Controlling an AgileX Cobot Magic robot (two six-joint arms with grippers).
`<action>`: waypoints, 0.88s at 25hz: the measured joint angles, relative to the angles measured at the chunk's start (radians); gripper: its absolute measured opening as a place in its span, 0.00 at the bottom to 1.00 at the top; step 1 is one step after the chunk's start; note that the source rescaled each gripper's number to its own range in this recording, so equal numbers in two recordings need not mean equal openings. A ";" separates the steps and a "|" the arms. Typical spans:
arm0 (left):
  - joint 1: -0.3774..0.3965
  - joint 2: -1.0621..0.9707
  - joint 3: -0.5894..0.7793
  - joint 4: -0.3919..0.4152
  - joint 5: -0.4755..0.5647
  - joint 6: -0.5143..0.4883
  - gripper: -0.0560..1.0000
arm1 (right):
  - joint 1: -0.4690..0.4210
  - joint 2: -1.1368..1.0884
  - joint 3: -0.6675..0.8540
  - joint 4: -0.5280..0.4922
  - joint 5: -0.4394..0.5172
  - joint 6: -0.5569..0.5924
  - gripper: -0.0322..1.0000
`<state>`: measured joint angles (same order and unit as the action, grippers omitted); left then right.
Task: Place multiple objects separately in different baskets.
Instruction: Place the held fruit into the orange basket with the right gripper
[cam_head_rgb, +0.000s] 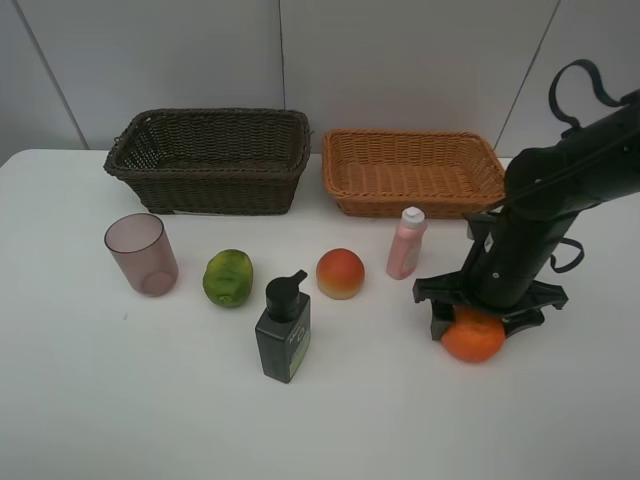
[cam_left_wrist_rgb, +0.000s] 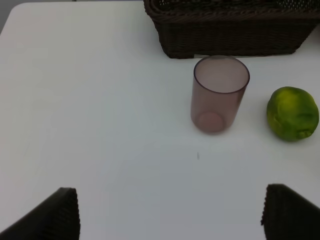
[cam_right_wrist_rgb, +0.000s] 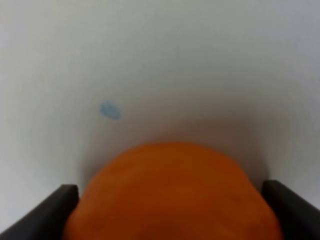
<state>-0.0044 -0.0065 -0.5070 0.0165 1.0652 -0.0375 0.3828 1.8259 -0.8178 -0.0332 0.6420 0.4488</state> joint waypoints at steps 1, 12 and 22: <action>0.000 0.000 0.000 0.000 0.000 0.000 0.95 | 0.000 0.000 -0.005 0.001 0.009 0.000 0.65; 0.000 0.000 0.000 0.000 0.000 0.000 0.95 | 0.000 -0.072 -0.213 -0.002 0.265 -0.119 0.65; 0.000 0.000 0.000 0.000 0.000 0.000 0.95 | -0.003 -0.010 -0.583 -0.156 0.513 -0.157 0.65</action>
<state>-0.0044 -0.0065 -0.5070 0.0165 1.0652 -0.0375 0.3795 1.8161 -1.4009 -0.1890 1.1551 0.2914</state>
